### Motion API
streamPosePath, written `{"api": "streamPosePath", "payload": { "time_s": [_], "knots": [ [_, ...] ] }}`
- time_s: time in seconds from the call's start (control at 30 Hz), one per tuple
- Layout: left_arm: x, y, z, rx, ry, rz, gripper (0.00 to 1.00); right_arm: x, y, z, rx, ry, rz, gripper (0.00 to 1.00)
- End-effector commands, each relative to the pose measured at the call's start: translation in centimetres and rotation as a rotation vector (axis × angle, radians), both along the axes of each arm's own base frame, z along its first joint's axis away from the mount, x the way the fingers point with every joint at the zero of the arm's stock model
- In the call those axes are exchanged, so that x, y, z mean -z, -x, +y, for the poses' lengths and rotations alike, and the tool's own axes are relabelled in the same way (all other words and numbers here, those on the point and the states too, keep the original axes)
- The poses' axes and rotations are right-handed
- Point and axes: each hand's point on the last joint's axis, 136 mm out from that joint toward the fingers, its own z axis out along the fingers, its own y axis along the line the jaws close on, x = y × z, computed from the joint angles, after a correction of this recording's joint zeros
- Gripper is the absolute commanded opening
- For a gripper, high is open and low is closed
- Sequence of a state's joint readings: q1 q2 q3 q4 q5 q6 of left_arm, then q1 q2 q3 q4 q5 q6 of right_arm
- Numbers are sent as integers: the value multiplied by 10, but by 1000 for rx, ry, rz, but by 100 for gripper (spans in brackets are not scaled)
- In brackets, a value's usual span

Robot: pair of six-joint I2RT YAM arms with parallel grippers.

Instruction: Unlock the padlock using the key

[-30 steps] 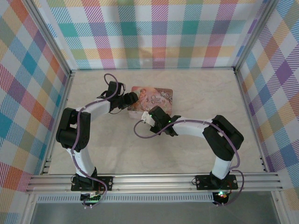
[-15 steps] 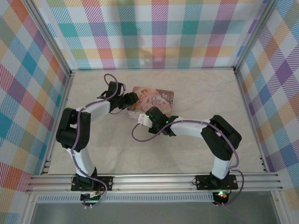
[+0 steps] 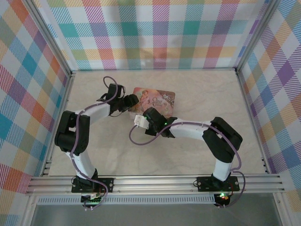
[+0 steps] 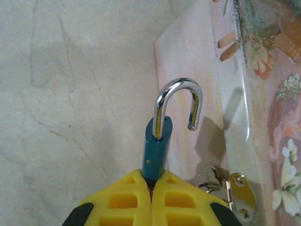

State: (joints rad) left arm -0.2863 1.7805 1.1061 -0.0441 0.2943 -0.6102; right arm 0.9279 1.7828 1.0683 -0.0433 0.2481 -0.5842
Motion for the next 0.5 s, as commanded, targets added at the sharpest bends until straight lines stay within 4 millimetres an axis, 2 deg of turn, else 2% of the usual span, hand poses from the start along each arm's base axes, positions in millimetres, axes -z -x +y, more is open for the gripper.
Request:
{"api": "streamPosePath", "payload": {
  "time_s": [0.0, 0.3, 0.47],
  "knots": [
    [-15, 9, 10, -38, 3, -16, 64, -29, 9, 5, 8, -104, -7, 0],
    [-37, 29, 33, -92, -1, -61, 66, -60, 23, -25, 113, -216, -18, 0],
    [-46, 44, 34, -86, 20, -71, 67, -72, 26, -50, 220, -259, -15, 0]
  ]
}}
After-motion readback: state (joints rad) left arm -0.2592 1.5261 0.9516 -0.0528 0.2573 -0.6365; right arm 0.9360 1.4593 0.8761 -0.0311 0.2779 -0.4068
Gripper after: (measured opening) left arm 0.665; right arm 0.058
